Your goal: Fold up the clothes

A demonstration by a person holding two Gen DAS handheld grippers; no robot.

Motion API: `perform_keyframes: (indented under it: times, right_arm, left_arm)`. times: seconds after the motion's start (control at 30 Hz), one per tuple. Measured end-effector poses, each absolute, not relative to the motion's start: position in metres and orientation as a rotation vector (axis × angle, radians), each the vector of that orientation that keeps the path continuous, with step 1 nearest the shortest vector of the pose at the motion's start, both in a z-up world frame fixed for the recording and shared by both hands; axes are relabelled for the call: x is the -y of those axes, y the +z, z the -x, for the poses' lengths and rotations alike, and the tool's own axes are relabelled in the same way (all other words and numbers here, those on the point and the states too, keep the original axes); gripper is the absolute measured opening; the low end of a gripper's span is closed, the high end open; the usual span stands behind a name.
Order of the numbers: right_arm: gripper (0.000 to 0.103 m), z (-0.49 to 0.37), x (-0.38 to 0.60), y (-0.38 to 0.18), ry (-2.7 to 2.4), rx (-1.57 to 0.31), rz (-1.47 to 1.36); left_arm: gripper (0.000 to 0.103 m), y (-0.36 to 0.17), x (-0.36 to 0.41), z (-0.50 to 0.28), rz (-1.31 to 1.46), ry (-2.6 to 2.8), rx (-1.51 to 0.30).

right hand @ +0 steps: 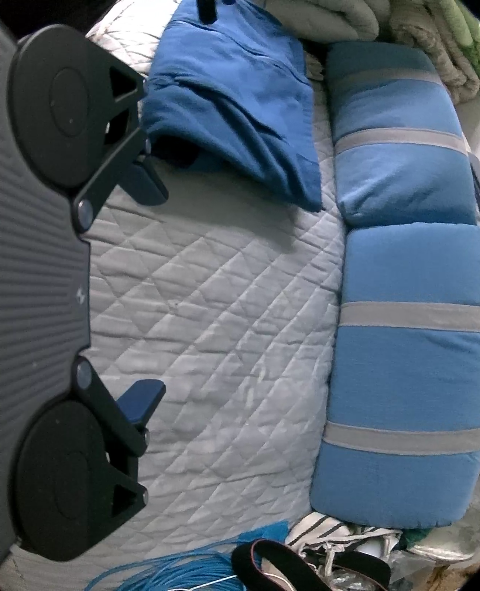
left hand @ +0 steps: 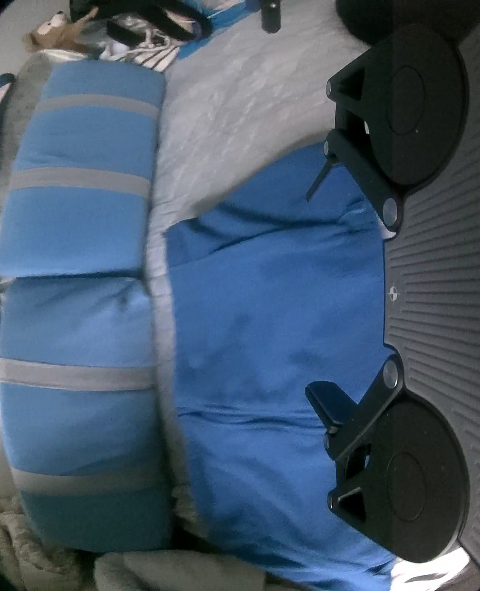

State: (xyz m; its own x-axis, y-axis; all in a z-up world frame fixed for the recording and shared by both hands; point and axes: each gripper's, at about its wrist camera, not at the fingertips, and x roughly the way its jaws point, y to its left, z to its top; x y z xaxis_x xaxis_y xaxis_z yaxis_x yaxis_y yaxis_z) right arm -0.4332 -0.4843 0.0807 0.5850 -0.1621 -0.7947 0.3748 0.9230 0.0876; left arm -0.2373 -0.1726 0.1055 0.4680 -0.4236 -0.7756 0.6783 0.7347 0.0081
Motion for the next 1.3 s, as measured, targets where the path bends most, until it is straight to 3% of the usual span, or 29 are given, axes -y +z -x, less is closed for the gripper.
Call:
perform_keyframes:
  times: [0.7,1.3]
  right_arm:
    - [0.103,0.424,0.452,0.002,-0.308,-0.991,-0.266]
    - [0.103,0.398,0.441,-0.057,-0.484,-0.826,-0.223]
  left_arm:
    - [0.103,0.012,0.203,0.278,-0.379,-0.679,-0.992]
    - [0.103,-0.027,0.206,0.292,-0.268,-0.568,-0.766]
